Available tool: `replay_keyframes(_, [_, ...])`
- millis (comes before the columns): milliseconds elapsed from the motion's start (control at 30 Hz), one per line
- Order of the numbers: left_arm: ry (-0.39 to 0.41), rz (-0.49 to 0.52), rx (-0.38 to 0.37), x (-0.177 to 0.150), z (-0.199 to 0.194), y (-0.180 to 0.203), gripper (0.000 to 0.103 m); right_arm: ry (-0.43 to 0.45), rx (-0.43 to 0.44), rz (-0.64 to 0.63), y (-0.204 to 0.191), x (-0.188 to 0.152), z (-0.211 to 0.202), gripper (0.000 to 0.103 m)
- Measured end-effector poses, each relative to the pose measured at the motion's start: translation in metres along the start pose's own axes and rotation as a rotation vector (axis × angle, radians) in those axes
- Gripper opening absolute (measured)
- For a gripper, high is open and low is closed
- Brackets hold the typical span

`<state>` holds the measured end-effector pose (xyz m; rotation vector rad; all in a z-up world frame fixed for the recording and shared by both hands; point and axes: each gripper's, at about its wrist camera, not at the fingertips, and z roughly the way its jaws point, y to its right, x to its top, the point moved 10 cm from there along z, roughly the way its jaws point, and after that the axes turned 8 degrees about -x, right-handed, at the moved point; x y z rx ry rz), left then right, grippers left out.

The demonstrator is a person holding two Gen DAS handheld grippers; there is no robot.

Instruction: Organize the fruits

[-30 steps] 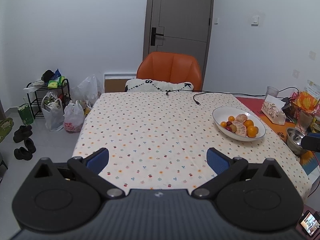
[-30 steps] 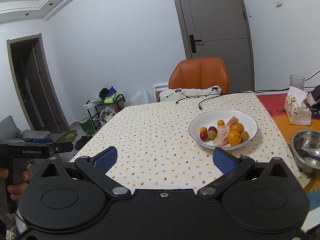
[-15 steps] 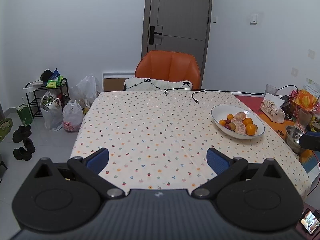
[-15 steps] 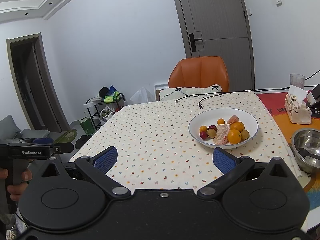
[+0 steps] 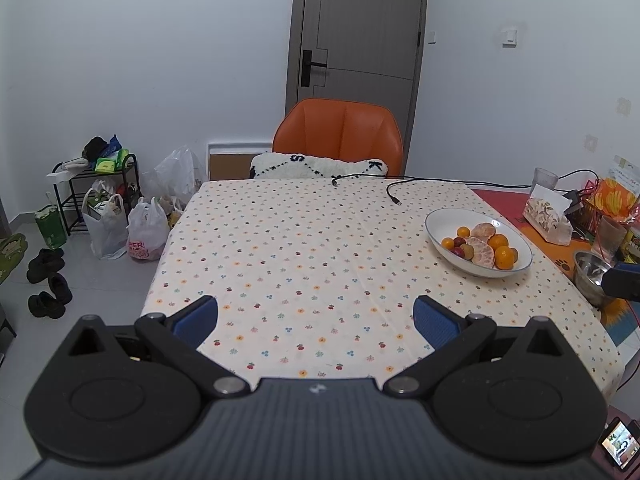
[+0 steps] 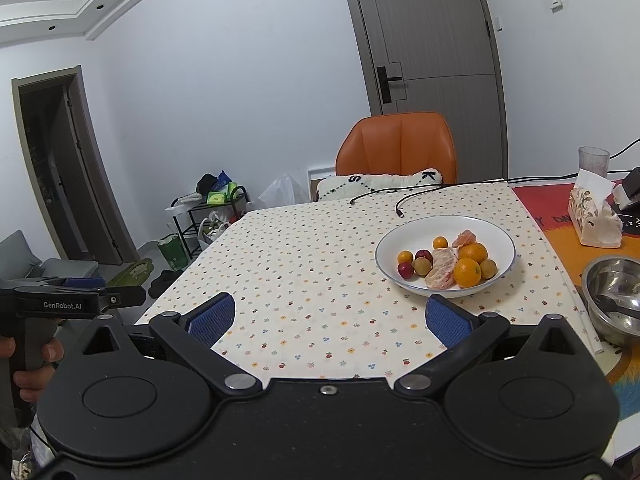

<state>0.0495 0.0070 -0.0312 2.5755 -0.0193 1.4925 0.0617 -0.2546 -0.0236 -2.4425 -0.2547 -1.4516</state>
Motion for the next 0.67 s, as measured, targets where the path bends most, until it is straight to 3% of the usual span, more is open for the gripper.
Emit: replay_keyframes(667, [0.000, 0.008, -0.007, -0.0011, 0.0006, 0.0016, 0.103, 0.000, -0.007, 0.001, 0.0025, -0.0004, 0.0001, 0.103])
